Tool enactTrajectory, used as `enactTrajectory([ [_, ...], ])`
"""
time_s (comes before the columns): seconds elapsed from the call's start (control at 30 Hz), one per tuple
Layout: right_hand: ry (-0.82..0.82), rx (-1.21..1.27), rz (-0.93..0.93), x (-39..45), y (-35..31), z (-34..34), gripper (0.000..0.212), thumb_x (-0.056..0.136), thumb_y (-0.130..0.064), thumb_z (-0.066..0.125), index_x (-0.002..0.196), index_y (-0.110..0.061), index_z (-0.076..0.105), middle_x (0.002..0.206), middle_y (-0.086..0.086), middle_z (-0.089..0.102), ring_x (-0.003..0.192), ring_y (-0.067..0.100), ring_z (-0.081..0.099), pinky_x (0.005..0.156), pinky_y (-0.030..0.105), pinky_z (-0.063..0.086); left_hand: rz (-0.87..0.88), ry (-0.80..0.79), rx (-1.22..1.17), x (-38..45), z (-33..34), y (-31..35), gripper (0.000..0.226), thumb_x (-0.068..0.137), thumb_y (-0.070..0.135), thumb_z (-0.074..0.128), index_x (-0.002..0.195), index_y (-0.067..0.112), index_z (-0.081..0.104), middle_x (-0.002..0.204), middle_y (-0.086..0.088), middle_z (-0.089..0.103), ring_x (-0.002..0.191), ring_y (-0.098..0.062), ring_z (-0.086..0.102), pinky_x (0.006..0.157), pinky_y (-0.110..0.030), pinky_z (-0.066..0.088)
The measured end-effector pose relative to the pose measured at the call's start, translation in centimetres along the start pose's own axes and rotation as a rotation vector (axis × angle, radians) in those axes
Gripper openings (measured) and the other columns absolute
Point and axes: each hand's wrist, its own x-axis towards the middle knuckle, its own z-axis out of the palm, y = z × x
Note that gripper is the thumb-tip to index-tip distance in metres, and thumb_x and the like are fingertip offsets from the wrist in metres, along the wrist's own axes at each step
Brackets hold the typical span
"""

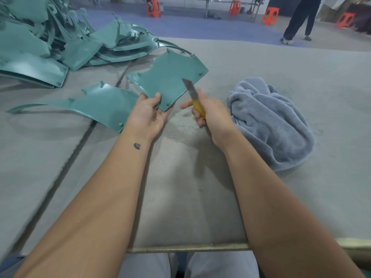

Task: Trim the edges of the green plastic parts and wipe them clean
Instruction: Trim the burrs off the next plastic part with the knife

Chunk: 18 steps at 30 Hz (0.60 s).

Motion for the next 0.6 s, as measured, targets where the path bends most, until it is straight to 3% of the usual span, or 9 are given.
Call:
enactTrajectory([
  [0.1,0.009,-0.165,-0.071,-0.2,0.1,0.4,0.029,0.098,-0.033,0.049,0.073,-0.023,0.059,0.058,-0.017,0.047,0.055,0.000,0.038,0.058,0.021,0.030,-0.030,0.002,0.005,-0.1,0.2,0.1,0.021,0.102,-0.001,0.035,0.105,0.011,0.052,0.098,-0.012,0.067,0.081,-0.024,0.069,0.068,-0.037,0.061],
  [0.23,-0.089,-0.164,-0.114,-0.5,0.1,0.8,0.029,0.100,-0.015,0.048,0.071,-0.018,0.048,0.056,0.001,0.048,0.043,0.000,0.038,0.048,0.013,0.031,-0.062,0.009,-0.077,0.0,0.2,0.2,0.017,0.102,0.003,0.036,0.115,0.006,0.047,0.087,-0.012,0.067,0.070,-0.022,0.070,0.065,-0.034,0.061],
  [0.3,-0.144,-0.142,-0.124,-0.7,0.0,0.9,0.028,0.100,-0.010,0.047,0.073,-0.015,0.048,0.053,0.004,0.046,0.039,0.000,0.037,0.044,0.011,0.031,-0.061,-0.020,-0.076,-0.2,0.2,0.2,0.022,0.101,0.001,0.036,0.122,0.001,0.046,0.094,-0.014,0.066,0.078,-0.024,0.069,0.068,-0.034,0.060],
  [0.37,-0.169,-0.160,-0.146,-0.8,0.0,1.0,0.024,0.099,-0.007,0.047,0.076,-0.011,0.051,0.053,0.005,0.045,0.041,0.000,0.038,0.046,0.012,0.032,-0.062,-0.033,-0.054,-0.2,0.3,0.1,0.035,0.101,0.000,0.034,0.134,-0.005,0.043,0.112,-0.019,0.061,0.097,-0.029,0.063,0.084,-0.039,0.056],
  [0.43,-0.163,-0.198,-0.165,-0.8,0.0,1.0,0.022,0.099,-0.006,0.048,0.077,-0.009,0.053,0.053,0.005,0.044,0.044,0.003,0.037,0.048,0.015,0.033,-0.064,-0.040,-0.048,-0.3,0.3,0.0,0.038,0.101,-0.001,0.033,0.138,-0.007,0.040,0.119,-0.022,0.058,0.102,-0.031,0.061,0.090,-0.041,0.053],
  [0.6,-0.103,-0.269,-0.207,-0.4,0.3,1.2,0.023,0.097,-0.006,0.049,0.075,-0.011,0.052,0.054,-0.001,0.043,0.049,0.007,0.036,0.053,0.024,0.032,-0.072,-0.060,-0.096,-0.4,0.2,0.1,0.026,0.101,-0.002,0.034,0.123,0.000,0.047,0.101,-0.019,0.065,0.087,-0.028,0.066,0.069,-0.039,0.060],
])
